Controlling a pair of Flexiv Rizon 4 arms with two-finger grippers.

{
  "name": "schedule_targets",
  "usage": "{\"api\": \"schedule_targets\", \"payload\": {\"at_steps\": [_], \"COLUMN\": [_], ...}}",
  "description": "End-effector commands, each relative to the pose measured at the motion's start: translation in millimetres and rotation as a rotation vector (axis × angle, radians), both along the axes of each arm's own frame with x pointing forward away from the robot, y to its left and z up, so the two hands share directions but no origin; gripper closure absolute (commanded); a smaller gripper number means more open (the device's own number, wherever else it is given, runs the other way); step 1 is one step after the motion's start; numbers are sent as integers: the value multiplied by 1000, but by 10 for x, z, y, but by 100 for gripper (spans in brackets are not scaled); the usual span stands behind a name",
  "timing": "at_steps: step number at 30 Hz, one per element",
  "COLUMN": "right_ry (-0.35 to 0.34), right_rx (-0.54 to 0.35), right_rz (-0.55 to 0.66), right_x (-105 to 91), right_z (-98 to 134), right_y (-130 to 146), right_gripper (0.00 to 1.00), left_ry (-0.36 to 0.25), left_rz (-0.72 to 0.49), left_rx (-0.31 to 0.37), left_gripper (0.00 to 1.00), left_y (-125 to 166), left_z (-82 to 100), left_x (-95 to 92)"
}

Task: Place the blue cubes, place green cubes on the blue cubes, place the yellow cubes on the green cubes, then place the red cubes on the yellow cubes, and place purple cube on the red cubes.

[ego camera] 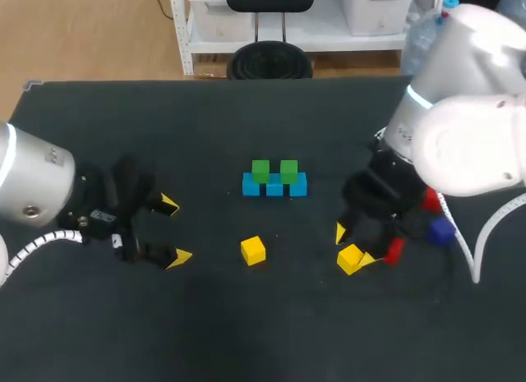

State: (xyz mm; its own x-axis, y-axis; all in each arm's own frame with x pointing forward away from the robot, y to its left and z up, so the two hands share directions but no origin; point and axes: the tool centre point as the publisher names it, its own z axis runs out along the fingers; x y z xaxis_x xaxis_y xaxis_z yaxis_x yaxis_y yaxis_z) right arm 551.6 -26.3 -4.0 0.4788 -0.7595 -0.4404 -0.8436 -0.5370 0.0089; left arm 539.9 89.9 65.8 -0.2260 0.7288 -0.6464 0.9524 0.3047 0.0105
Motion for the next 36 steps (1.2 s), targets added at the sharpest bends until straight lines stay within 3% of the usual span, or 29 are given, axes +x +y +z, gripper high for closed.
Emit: {"api": "schedule_targets", "payload": {"at_steps": [1,5,12,17,26,36], "right_ry": [0,-11,-31,-58,-96,-137], "right_rx": [-3,-4,1,3,110,158], "right_rz": [-6,-22,-100,-243,-499,-656], "right_x": [6,0,69,236,556,783], "right_z": [-25,-13,202,498,1045,1271], "right_y": [-3,-23,-57,-76,28,270], "right_gripper": [61,100,100,100,100,100], "left_ry": [-3,-3,-3,-3,-3,-3], "left_rz": [-2,-2,-2,-2,-2,-2], "left_rx": [-8,-8,-8,-8,-8,-8], "left_gripper": [0,0,0,0,0,0], "left_y": [18,18,18,18,18,18], "left_z": [-8,-8,-8,-8,-8,-8], "left_x": [-7,-7,-7,-7,-7,-7]}}
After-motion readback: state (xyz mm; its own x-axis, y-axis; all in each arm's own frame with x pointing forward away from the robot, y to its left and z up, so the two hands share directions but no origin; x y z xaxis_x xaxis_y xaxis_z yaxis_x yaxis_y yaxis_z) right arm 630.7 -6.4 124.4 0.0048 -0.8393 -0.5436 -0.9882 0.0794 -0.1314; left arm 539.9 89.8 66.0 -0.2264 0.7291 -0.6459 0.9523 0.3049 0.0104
